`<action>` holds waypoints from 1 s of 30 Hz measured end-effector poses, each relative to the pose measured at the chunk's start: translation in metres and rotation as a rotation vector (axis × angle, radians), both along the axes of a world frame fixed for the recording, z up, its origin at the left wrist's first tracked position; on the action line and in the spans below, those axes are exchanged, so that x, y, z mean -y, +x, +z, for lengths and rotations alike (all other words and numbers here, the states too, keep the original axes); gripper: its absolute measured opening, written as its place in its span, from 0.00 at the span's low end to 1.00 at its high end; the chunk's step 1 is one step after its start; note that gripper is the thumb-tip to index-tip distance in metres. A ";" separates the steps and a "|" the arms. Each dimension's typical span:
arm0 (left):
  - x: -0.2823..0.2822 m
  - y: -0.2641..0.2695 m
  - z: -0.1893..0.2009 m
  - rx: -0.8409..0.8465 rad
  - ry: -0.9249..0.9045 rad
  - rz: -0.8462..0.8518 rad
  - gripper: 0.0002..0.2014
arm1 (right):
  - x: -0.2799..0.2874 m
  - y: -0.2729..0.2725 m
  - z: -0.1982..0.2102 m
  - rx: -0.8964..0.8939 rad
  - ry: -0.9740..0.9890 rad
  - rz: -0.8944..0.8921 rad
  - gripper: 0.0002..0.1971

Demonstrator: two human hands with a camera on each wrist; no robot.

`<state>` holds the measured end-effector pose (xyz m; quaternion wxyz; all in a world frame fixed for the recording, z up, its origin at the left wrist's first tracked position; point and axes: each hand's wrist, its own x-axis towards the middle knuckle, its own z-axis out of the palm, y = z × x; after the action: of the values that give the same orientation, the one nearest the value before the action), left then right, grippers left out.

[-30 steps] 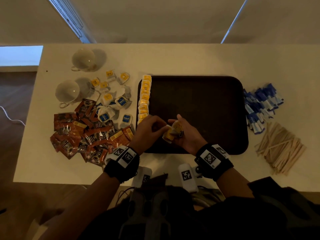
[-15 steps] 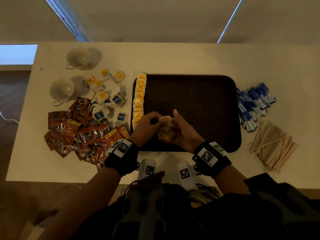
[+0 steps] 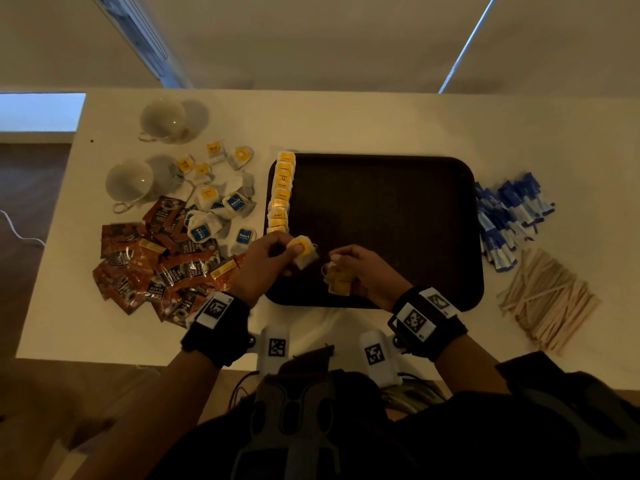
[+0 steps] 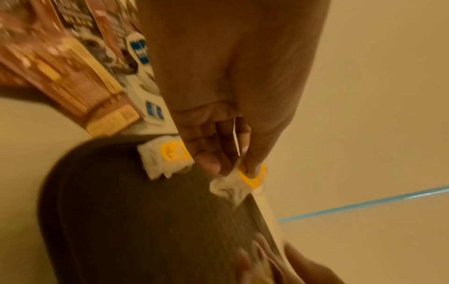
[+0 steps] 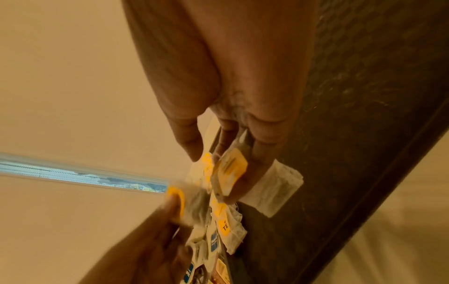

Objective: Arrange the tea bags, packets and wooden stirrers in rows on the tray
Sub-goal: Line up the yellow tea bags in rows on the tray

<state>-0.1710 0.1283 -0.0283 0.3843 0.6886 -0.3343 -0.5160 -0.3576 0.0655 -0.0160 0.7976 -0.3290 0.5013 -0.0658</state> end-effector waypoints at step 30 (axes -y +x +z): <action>-0.011 0.042 -0.050 0.702 0.001 -0.269 0.14 | -0.003 0.000 -0.003 0.016 0.046 -0.135 0.11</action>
<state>-0.1293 0.1398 -0.0784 0.1749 0.7738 -0.5327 -0.2947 -0.3579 0.0681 -0.0189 0.8026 -0.2754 0.5175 -0.1103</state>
